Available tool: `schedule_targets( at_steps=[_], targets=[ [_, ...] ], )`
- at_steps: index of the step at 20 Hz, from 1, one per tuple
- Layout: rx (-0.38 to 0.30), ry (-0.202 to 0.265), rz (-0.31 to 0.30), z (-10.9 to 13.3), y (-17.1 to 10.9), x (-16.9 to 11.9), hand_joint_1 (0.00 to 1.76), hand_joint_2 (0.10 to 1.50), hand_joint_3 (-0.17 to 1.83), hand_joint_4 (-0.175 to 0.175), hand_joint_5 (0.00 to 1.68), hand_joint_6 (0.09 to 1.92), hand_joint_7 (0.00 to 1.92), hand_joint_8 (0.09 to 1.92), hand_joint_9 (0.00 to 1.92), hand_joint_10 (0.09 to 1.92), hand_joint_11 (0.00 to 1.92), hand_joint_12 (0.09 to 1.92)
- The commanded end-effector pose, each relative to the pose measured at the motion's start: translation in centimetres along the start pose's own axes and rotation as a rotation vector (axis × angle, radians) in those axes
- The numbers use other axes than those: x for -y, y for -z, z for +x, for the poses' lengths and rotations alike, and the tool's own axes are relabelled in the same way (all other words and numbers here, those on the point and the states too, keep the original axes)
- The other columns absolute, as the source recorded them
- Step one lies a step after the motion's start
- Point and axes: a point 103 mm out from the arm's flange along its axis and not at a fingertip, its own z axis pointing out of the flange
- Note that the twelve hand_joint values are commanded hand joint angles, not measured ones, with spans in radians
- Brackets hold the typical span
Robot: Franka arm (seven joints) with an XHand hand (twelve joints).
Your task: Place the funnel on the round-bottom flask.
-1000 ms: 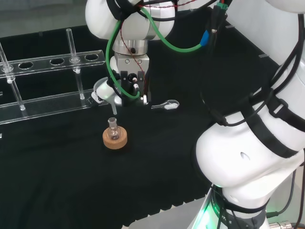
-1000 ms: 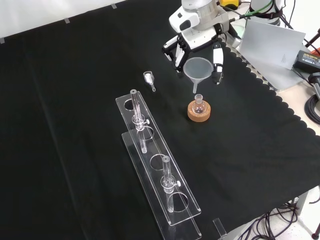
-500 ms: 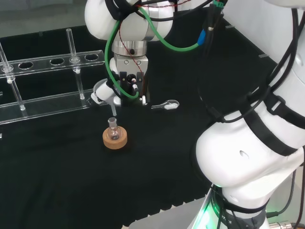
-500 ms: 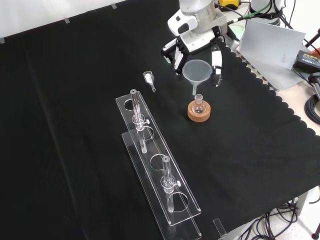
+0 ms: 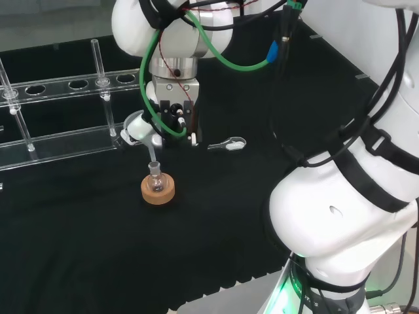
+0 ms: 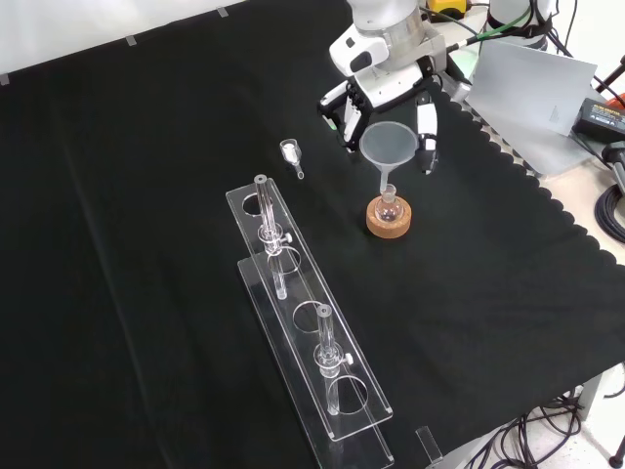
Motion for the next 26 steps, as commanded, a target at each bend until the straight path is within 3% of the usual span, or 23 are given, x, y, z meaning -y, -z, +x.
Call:
schedule_targets(
  at_steps=[1, 10, 21, 26],
  targets=[
    [-0.023, -0.009, 0.001, 0.3, 0.3, 0.0, 0.94, 0.49, 0.7, 0.018, 0.97, 0.62, 1.23, 0.56, 1.07, 0.35, 0.11, 1.56],
    [-0.038, -0.026, 0.01, -0.1, 0.5, 0.3, 0.94, 0.49, 0.7, 0.018, 0.97, 0.62, 1.23, 0.55, 1.06, 0.35, 0.11, 1.56],
    [-0.009, -0.008, 0.026, 0.3, -0.5, 0.9, 0.93, 0.49, 0.7, 0.018, 0.97, 0.62, 1.23, 0.55, 1.06, 0.35, 0.1, 1.56],
    [-0.01, -0.008, -0.002, 0.1, -0.2, 1.1, 0.93, 0.49, 0.7, 0.018, 0.98, 0.62, 1.23, 0.55, 1.06, 0.35, 0.1, 1.56]
  ],
)
